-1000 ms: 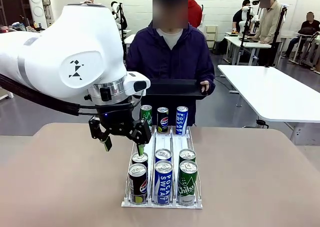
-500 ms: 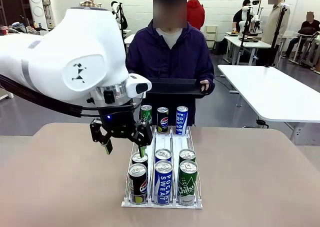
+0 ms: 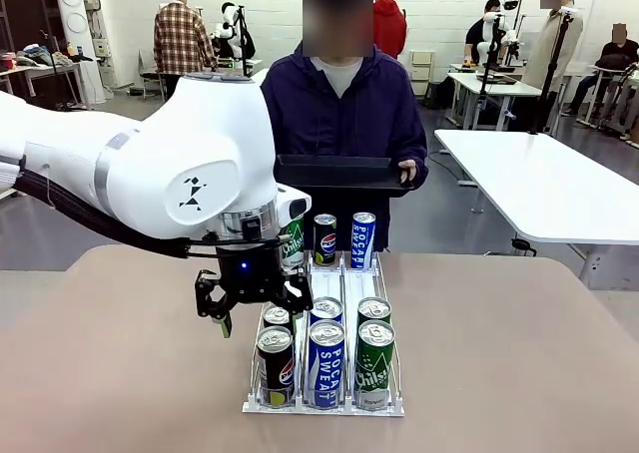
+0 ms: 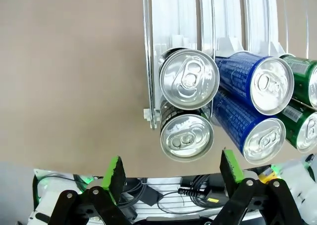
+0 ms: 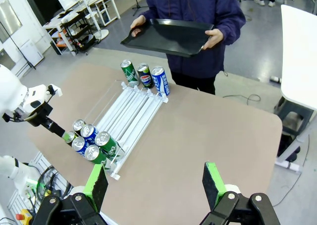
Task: Retrieve and hand over the desired beverage to the person.
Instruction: Pick up a can of the same type that the person held from the Automatic Can Dispenser.
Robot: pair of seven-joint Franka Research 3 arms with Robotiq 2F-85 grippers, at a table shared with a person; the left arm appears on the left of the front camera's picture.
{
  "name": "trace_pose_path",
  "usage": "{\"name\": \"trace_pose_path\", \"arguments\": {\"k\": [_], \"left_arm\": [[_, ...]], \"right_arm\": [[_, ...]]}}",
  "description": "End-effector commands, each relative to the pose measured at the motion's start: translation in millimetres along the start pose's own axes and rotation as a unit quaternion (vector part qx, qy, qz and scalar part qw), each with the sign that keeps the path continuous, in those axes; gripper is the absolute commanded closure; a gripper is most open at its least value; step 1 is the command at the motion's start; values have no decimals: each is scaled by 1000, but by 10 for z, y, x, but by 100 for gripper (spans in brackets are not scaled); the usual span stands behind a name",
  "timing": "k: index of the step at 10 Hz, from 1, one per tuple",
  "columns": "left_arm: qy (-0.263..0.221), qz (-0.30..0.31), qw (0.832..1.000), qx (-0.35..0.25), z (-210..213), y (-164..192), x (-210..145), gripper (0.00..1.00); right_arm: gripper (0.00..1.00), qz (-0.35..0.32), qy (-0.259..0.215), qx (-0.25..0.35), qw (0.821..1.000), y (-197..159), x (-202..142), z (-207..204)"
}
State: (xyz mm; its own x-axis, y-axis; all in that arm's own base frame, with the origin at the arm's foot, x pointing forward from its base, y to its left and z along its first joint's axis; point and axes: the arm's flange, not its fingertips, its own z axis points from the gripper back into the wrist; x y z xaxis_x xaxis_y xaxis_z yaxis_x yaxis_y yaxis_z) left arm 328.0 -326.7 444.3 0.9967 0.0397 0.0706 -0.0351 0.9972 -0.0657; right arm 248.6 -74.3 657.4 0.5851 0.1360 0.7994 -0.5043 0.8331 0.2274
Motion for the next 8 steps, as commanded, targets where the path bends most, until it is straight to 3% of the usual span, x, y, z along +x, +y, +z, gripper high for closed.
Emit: {"name": "trace_pose_path", "arguments": {"k": [1,8], "left_arm": [[-16,-18,1000,7,-93,-39,20,0],[-18,-75,997,8,-262,-69,110,0]], "right_arm": [[0,0,-3,8,1000,-6,2,-12],[0,0,-3,8,1000,-6,2,-12]]}}
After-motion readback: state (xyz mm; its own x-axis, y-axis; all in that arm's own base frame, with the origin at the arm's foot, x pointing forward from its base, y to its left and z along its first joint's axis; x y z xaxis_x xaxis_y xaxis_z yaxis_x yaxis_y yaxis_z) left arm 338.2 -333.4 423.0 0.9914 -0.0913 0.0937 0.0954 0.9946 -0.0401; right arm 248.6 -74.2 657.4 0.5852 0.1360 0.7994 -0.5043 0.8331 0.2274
